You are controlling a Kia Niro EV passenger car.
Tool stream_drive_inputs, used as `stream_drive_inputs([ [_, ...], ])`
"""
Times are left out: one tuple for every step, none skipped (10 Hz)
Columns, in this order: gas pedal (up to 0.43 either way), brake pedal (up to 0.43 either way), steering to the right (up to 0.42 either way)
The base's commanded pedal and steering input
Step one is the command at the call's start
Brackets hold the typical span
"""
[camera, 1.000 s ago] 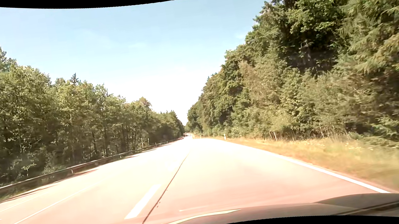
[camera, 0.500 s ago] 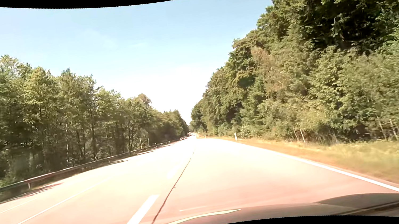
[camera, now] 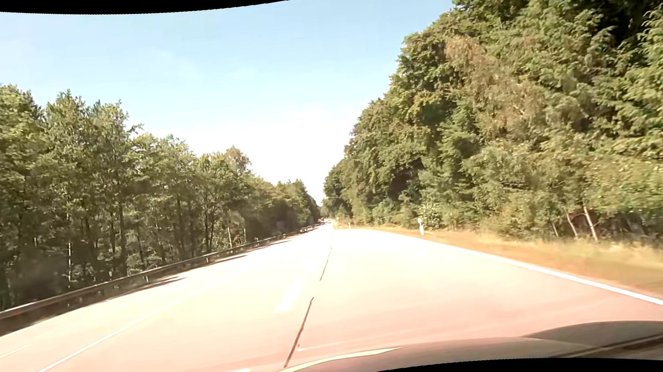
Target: Follow the waypoints while adhering to traffic rules and regulations
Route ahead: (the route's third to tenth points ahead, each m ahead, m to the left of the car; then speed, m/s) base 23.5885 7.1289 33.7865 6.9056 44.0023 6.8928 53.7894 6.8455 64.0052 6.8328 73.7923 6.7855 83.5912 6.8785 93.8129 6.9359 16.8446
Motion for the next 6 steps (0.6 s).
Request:
stream_drive_inputs([
  [0.35,0.0,-0.016],
  [0.35,0.0,-0.016],
  [0.35,0.0,-0.016],
  [0.35,0.0,-0.015],
  [0.35,0.0,-0.014],
  [0.35,0.0,-0.012],
])
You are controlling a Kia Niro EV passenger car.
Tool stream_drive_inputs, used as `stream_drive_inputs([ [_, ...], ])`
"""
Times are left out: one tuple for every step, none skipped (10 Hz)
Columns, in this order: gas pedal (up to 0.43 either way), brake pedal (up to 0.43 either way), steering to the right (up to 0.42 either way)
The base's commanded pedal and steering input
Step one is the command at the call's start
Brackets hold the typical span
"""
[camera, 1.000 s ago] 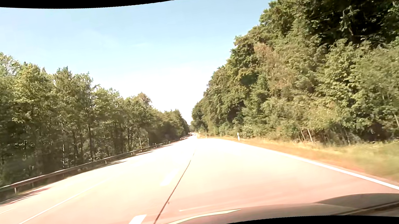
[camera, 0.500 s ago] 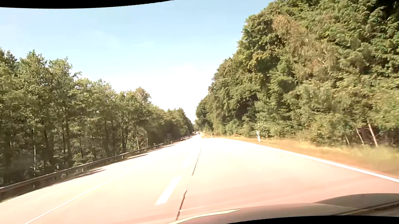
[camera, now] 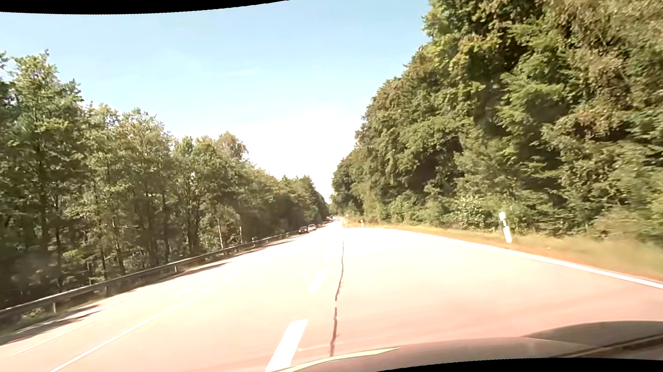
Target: Follow the waypoints while adhering to traffic rules and regulations
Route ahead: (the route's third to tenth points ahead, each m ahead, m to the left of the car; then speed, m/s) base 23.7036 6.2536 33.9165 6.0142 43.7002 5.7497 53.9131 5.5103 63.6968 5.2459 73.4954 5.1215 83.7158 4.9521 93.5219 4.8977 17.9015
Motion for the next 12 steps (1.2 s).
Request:
stream_drive_inputs([
  [0.35,0.0,-0.01],
  [0.35,0.0,-0.008],
  [0.35,0.0,-0.008],
  [0.35,0.0,-0.007],
  [0.35,0.0,-0.007],
  [0.35,0.0,-0.007],
  [0.35,0.0,-0.006],
  [0.35,0.0,-0.007],
  [0.35,0.0,-0.005],
  [0.35,0.0,-0.003],
  [0.35,0.0,0.0],
  [0.35,0.0,0.0],
])
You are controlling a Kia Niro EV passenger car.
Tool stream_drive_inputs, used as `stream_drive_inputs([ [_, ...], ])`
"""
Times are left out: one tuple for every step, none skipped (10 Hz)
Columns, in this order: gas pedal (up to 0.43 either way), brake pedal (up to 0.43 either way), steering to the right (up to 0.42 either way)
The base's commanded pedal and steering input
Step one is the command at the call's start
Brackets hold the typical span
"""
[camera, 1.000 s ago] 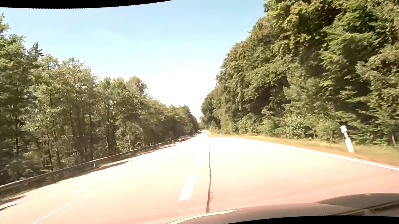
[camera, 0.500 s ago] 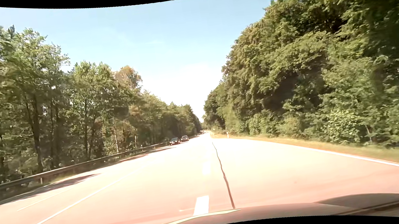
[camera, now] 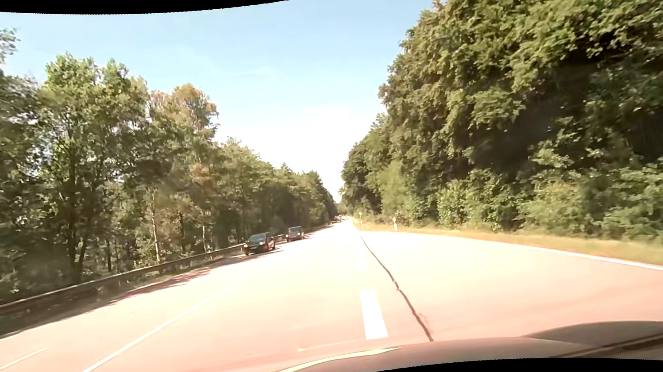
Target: Follow the waypoints while adhering to traffic rules and regulations
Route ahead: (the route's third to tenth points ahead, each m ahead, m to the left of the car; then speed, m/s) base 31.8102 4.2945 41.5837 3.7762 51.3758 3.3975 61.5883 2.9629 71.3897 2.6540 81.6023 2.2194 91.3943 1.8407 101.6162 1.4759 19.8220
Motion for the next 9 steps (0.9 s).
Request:
stream_drive_inputs([
  [0.35,0.0,0.0],
  [0.339,0.0,0.0],
  [0.339,0.0,0.0],
  [0.339,0.0,0.0],
  [0.319,0.0,0.0],
  [0.299,0.0,0.001],
  [0.28,0.0,0.001],
  [0.26,0.0,0.0],
  [0.248,0.0,0.0],
])
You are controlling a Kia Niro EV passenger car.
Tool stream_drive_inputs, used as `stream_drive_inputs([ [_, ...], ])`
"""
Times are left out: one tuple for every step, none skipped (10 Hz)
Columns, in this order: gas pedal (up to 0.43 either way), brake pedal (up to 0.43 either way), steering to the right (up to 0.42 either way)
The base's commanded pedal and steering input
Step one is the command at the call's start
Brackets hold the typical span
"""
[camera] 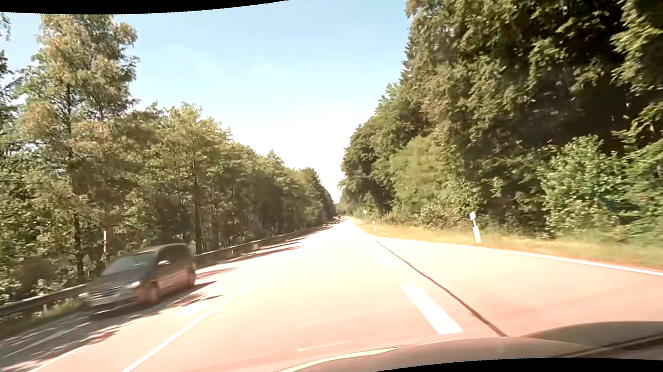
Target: Follow the waypoints while adhering to traffic rules and regulations
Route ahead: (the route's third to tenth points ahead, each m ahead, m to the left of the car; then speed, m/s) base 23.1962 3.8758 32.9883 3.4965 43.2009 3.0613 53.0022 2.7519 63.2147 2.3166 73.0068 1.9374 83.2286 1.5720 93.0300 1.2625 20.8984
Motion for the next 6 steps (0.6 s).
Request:
stream_drive_inputs([
  [0.228,0.0,0.001],
  [0.22,0.0,0.0],
  [0.209,0.0,0.001],
  [0.169,0.0,0.001],
  [0.13,0.0,0.001],
  [0.079,0.0,0.003],
])
